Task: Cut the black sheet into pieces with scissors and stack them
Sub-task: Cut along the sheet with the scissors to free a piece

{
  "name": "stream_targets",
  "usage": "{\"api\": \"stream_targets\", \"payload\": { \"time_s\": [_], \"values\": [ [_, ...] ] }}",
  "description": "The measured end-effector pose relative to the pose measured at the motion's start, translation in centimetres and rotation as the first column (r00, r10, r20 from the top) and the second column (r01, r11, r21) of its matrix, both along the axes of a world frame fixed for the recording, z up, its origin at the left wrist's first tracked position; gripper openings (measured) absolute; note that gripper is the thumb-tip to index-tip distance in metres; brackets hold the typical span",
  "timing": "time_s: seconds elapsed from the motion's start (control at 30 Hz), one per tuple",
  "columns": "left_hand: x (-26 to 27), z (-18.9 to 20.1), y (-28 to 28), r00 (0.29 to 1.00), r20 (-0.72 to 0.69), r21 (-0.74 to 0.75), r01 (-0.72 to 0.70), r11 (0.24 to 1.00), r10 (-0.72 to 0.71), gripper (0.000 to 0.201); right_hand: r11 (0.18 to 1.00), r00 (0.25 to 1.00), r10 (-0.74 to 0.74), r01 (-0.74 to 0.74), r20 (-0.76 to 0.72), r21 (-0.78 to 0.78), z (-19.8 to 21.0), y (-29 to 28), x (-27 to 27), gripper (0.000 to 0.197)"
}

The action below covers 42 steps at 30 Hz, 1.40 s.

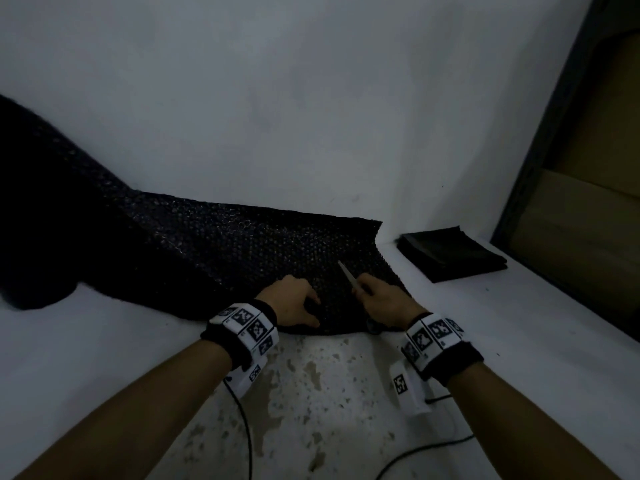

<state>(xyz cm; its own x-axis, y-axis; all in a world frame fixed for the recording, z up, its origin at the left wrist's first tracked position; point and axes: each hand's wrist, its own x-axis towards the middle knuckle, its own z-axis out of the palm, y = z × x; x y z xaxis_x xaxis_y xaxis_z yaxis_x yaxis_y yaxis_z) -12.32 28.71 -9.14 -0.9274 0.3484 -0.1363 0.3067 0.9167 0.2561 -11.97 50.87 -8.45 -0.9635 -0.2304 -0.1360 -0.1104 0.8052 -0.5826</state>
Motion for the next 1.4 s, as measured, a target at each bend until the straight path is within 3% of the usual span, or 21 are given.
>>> {"api": "stream_targets", "payload": {
  "time_s": [0.1, 0.2, 0.27, 0.37, 0.53, 0.7, 0.83, 1.07, 1.17, 1.4],
  "values": [
    [0.6, 0.1, 0.4, 1.0, -0.018, 0.097, 0.018, 0.995, -0.016, 0.039, 0.996, 0.998, -0.04, 0.044, 0.054, -0.071, 0.0, 0.3, 0.9, 0.019],
    [0.9, 0.2, 0.5, 0.995, 0.074, 0.118, 0.057, 0.991, -0.066, 0.04, 0.964, 0.965, -0.076, 0.136, 0.25, -0.23, 0.3, 0.3, 2.1, 0.018],
    [1.1, 0.4, 0.5, 0.986, 0.124, 0.099, 0.102, 0.99, -0.114, 0.039, 0.909, 0.918, -0.089, 0.233, 0.386, -0.345, 0.7, 0.4, 2.9, 0.024],
    [0.8, 0.0, 0.2, 0.986, 0.127, 0.107, 0.097, 0.989, -0.111, 0.032, 0.76, 0.831, -0.013, 0.369, 0.556, -0.535, 0.9, 0.8, 4.0, 0.031],
    [0.9, -0.6, -0.4, 0.986, 0.123, 0.165, 0.092, 0.982, -0.114, 0.019, 0.714, 0.802, 0.128, 0.334, 0.584, -0.615, 0.7, 1.8, 5.7, 0.034],
    [0.9, -0.8, -0.4, 0.977, 0.171, 0.179, 0.097, 0.979, -0.128, 0.014, 0.594, 0.781, 0.268, 0.327, 0.564, -0.735, 0.3, 2.8, 6.8, 0.034],
    [0.9, -1.0, -0.2, 0.975, 0.181, 0.179, 0.1, 0.979, -0.132, 0.013, 0.622, 0.814, 0.237, 0.292, 0.53, -0.726, 0.5, 2.9, 7.3, 0.025],
    [0.9, -1.0, -0.2, 0.978, 0.169, 0.17, 0.09, 0.981, -0.119, 0.012, 0.758, 0.849, 0.175, 0.207, 0.498, -0.618, -0.2, 2.4, 7.4, 0.037],
    [0.9, -1.0, -0.2, 0.981, 0.162, 0.163, 0.084, 0.983, -0.111, 0.012, 0.785, 0.83, 0.224, 0.157, 0.511, -0.6, 0.0, 2.2, 7.9, 0.052],
    [0.9, -1.0, -0.1, 0.981, 0.149, 0.157, 0.099, 0.983, -0.123, 0.015, 0.795, 0.764, 0.306, 0.124, 0.568, -0.594, 0.0, 2.6, 9.1, 0.061]
  ]
}}
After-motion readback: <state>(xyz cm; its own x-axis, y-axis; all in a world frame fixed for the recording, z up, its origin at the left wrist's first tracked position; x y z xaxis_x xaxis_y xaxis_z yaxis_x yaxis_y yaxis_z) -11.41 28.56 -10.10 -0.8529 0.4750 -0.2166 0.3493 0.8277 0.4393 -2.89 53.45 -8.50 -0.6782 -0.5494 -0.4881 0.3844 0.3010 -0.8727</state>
